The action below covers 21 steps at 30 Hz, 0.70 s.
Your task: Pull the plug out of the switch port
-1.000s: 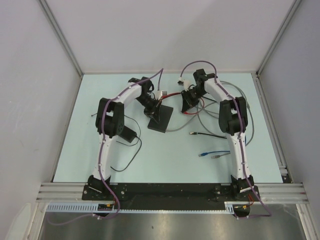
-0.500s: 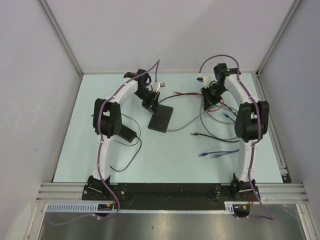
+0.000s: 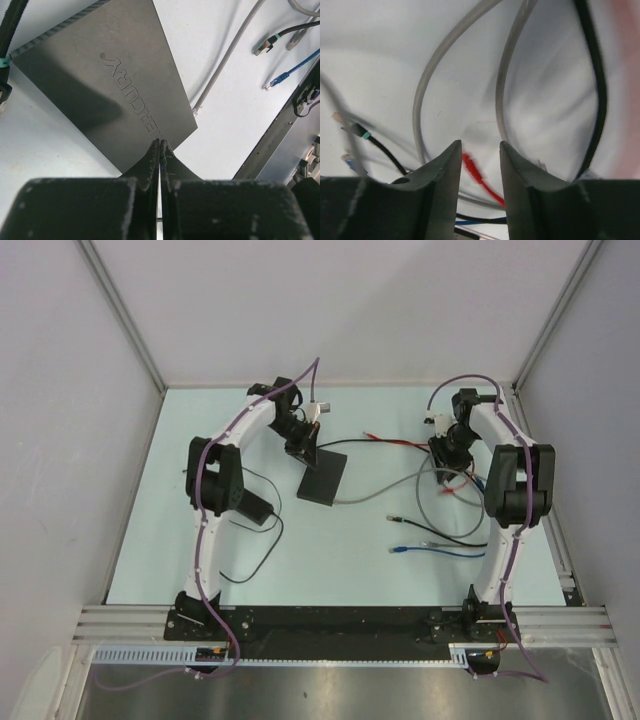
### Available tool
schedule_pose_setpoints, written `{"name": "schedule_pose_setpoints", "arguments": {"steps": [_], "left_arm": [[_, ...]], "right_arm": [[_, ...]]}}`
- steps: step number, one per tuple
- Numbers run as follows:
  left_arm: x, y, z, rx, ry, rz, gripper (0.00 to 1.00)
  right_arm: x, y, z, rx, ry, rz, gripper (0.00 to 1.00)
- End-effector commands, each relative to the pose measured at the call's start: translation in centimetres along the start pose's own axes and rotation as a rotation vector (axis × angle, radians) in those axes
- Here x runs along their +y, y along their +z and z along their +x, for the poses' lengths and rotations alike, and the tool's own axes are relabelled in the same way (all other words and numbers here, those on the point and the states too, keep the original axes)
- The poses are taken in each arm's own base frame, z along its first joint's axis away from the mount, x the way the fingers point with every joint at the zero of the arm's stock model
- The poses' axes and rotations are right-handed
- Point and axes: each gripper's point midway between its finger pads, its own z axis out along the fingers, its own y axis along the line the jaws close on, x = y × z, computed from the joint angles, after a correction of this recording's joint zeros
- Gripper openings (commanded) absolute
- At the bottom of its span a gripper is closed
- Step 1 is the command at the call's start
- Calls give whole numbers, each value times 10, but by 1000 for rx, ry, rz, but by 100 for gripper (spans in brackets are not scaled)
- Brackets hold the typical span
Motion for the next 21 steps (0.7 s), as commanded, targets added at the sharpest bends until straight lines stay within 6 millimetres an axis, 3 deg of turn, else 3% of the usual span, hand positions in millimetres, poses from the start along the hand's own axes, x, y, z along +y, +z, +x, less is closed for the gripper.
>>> {"name": "schedule_pose_setpoints", "arguments": {"steps": [1,6,13,17,21], "left_arm": [[-16,-17,-14,-54,46,13,0],[-14,-19,-13,-50,57,-2,0],[-15,-25,-15,-58,74,-25,5],[-13,-34,-13,-63,74,-43,18],[-9,-51,-10,-84,62,-91,32]], "right_arm": [[-11,-11,-30,-60,-12,43,46],[13,-33,-65,-153,-62,-31,57],[72,-61,-108,-343,-162,-210,59],[90,-67,-125,-434,-219,-280,59],[134,-56,-126,-416,-285,-455,59]]}}
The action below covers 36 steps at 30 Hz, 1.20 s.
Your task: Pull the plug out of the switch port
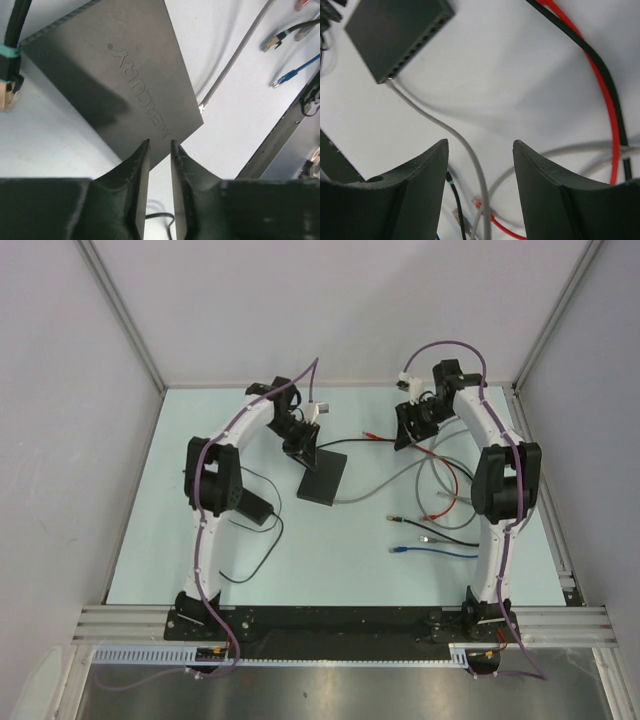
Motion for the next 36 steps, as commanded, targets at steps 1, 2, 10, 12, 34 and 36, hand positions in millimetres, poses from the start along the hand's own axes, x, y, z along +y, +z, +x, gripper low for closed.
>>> {"name": "schedule_pose_setpoints", "arguments": {"steps": [1,2,10,12,34,36], "left_arm": [[-11,-47,-8,-85,45,-75,35],[-3,-52,-7,-90,39,-115,37],[21,-56,38,-45,-113,-180,0],[24,-55,47,-44,-146,-170,0],[8,-40,57,-69,-142,-2,1],[0,-42,53,-102,-127,35,11]], "right_arm": [[52,5,-26,-83,-78,-193,59],[65,23,-21,-42,-86,-221,56],[84,110,-5,109,-40,-133,8],[78,131,1,140,-31,-94,3],[69,148,-30,64,-42,-143,18],[67,127,-31,35,15,-265,39]]}}
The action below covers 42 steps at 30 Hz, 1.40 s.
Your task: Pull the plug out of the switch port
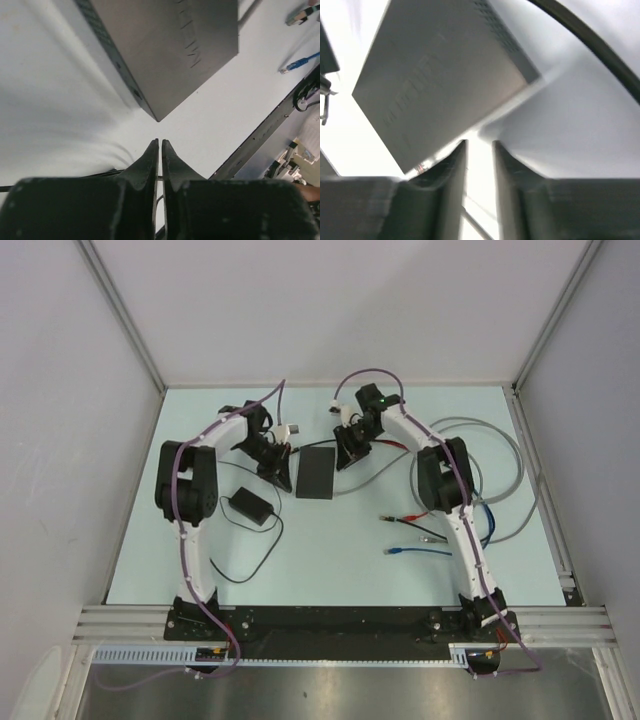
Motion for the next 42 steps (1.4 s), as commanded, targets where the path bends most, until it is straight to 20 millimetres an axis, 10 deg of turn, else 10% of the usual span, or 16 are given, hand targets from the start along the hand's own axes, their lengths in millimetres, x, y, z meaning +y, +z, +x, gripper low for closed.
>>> {"name": "schedule_pose_setpoints", "arguments": {"steps": [1,13,42], "left_arm": [[-35,-31,-29,-156,127,89,15],[-53,0,-34,-99,131,220,0],[-18,39,-25,6,108,111,0]], "right_arm": [[-8,-56,-10,-103,41,-146,44],[44,-45,40,10,-10,-496,57],[36,19,63,84,-36,-494,49]]}}
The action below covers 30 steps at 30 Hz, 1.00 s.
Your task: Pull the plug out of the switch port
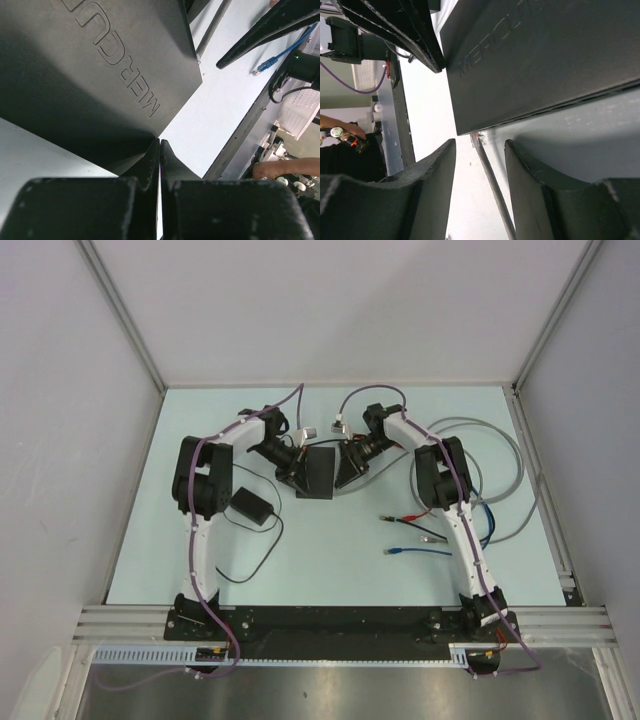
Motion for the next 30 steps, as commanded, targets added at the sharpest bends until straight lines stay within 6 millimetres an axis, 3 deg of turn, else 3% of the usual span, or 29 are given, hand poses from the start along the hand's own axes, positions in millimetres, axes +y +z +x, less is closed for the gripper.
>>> {"name": "schedule_pose_setpoints", "arguments": {"steps": [1,14,30], "left_arm": [[13,-1,-11,-20,65,-65,0],[16,-1,-11,-18,68,-77,0],[17,-1,-11,-18,69,-83,0]], "right_arm": [[-24,15,19,67,-21,32,48],[-31,23,30,105,-4,39,41],[-45,33,39,152,20,102,25]]}}
